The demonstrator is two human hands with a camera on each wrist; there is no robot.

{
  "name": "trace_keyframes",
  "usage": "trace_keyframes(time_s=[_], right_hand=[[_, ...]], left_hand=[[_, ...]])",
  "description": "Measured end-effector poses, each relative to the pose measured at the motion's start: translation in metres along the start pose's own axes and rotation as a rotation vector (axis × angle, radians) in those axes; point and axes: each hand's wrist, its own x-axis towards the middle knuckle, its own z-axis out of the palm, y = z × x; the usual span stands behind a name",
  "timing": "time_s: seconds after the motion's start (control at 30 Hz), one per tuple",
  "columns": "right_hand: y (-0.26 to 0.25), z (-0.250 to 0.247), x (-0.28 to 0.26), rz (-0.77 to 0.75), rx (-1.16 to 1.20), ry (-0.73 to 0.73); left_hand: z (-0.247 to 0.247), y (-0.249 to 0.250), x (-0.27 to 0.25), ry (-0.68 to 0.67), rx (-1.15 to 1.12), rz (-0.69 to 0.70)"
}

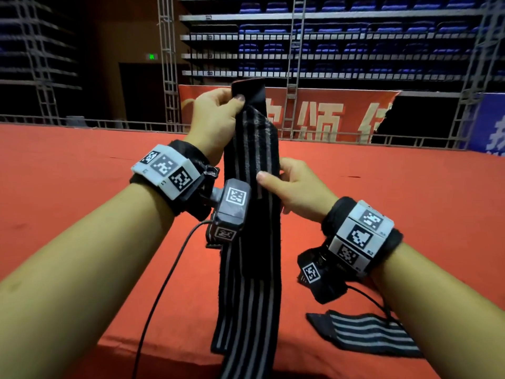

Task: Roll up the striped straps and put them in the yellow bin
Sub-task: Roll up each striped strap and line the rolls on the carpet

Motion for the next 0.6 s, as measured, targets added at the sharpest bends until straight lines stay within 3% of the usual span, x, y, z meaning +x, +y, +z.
trace_keyframes(time_s=[0.13,0.23,0.3,0.43,0.6], right_hand=[[-0.007,-0.008,0.018,-0.159,-0.031,0.283],[-0.018,-0.013,0.025,-0.176,0.009,0.361],[-0.023,-0.017,0.025,-0.159,-0.074,0.366],[-0.031,-0.034,0.015,-0.04,-0.503,0.35],[-0.035,-0.035,0.013,0.079,-0.31,0.194]], left_hand=[[0.012,0.013,-0.012,-0.084,-0.032,0.0],[0.02,0.025,-0.018,-0.084,-0.076,-0.003],[0.022,0.03,-0.02,-0.093,-0.091,-0.009],[0.024,0.03,-0.026,-0.106,-0.097,-0.047],[0.033,0.027,-0.031,-0.099,-0.174,-0.094]])
